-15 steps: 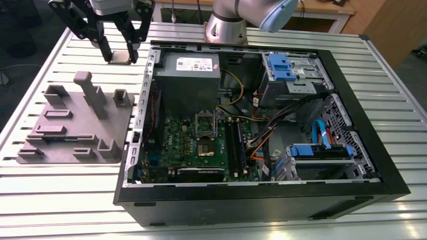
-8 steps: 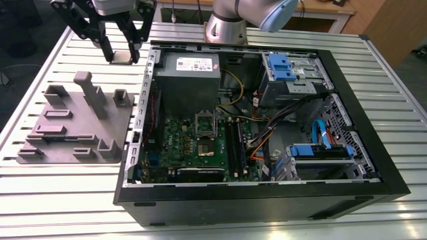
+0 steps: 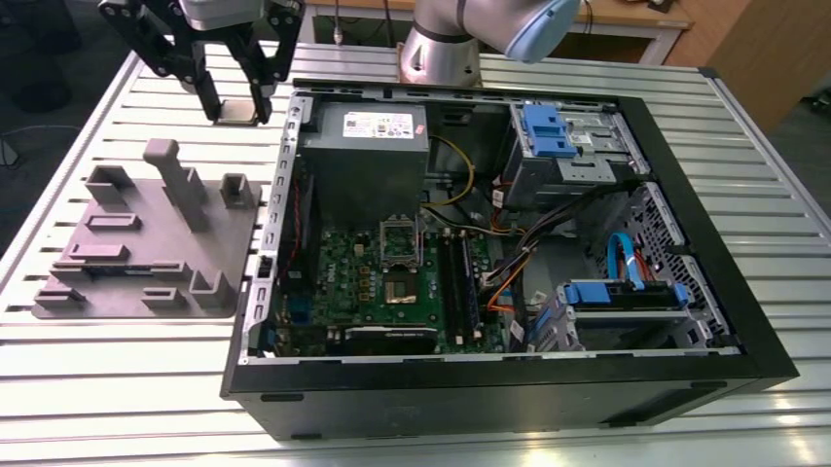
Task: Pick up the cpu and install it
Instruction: 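Pick up the cpu and move it towards the insertion slot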
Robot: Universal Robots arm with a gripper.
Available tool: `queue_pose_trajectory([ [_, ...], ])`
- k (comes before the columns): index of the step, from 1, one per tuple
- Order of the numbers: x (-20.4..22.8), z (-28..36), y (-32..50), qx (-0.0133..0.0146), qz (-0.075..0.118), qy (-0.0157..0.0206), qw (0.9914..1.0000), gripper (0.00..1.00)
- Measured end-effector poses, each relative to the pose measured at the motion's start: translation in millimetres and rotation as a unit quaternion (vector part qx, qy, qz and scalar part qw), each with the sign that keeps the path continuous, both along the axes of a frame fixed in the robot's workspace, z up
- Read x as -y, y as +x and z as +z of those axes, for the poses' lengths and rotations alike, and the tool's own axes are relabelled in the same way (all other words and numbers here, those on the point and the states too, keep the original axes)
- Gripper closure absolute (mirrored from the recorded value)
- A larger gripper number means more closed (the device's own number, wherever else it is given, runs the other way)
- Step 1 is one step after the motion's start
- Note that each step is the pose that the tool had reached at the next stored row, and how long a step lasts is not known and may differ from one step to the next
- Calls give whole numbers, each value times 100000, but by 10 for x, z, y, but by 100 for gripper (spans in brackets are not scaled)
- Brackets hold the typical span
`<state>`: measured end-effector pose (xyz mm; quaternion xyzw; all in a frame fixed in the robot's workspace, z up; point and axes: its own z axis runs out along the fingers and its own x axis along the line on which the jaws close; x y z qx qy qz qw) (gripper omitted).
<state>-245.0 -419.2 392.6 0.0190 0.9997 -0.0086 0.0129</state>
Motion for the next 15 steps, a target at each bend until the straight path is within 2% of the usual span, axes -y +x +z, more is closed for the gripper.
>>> queue_pose_trajectory([
  [3,60,-1,2,4,-6,-43,100000,53],
  [6,88,-3,50,7,-11,-134,100000,53],
  [15,90,-7,450,6,-6,-139,100000,53],
])
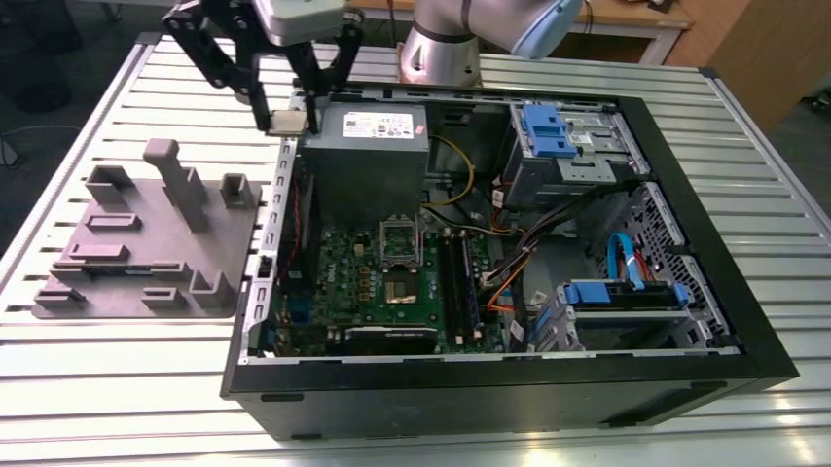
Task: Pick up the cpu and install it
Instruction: 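Pick up the cpu and move it towards the insertion slot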
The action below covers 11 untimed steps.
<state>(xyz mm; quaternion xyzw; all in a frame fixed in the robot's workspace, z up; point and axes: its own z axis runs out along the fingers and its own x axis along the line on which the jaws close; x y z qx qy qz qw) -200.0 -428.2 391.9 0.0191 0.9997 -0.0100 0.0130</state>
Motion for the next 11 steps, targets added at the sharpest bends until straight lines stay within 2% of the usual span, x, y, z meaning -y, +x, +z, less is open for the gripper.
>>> queue_pose_trajectory([
  [11,0,-3,490,-3,2,-2,100000,53],
])
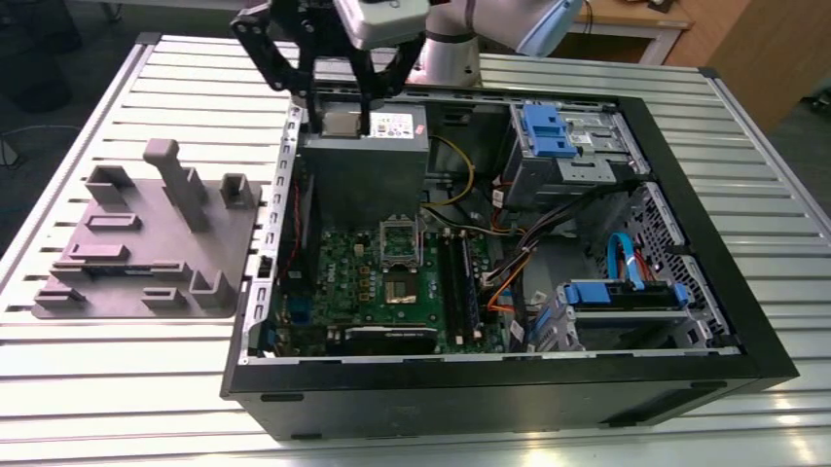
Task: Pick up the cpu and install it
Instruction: 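Pick up the cpu and move it towards the insertion slot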
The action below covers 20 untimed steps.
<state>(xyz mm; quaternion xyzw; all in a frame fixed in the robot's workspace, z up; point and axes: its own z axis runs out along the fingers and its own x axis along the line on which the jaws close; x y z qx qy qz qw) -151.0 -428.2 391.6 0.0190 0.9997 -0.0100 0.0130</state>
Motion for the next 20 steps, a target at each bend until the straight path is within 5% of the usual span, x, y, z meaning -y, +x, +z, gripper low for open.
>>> queue_pose_trajectory([
  [13,0,-1,476,0,-2,0,100000,53],
  [20,1,-1,595,1,-6,-1,100000,53],
])
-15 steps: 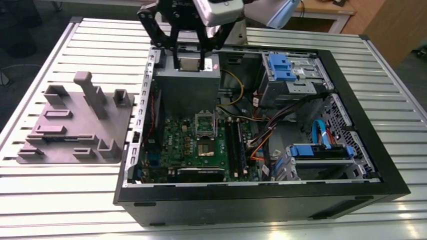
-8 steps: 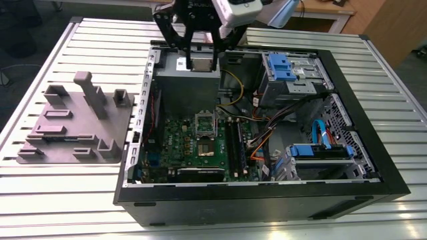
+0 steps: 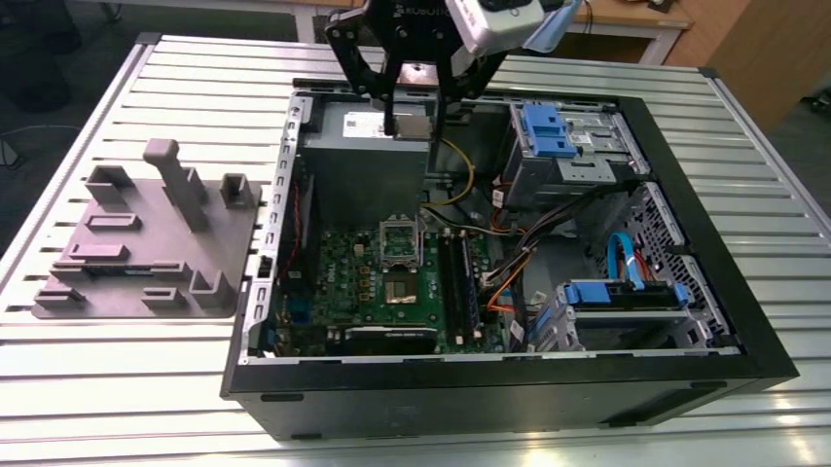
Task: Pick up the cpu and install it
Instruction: 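Pick up the cpu and move it towards the insertion slot, then place the cpu into insertion slot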
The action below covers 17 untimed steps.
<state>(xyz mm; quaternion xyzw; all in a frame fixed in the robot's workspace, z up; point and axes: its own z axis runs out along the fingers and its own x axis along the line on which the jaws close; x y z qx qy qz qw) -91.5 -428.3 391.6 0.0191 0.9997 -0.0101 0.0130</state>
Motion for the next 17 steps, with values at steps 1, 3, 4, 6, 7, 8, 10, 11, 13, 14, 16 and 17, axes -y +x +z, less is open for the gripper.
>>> queue_pose_trajectory([
  [1,0,-1,0,3,-1,6,100000,53],
  [3,-1,0,9,1,0,4,100000,53],
  [4,-1,-1,9,2,-1,4,100000,53],
  [6,-1,-4,9,3,0,5,100000,53],
  [7,-1,-8,9,-3,2,6,100000,53],
  [8,-1,-13,9,-29,3,-1,100000,53],
  [10,4,-23,9,-60,16,1,100000,53],
  [11,9,-28,9,-68,25,-1,100000,53],
  [13,20,-37,9,-71,26,-1,100000,53],
  [14,25,-41,8,-71,25,0,100000,53],
  [16,25,-48,8,-87,18,-7,100000,53],
  [17,26,-49,7,-90,19,-12,100000,53],
])
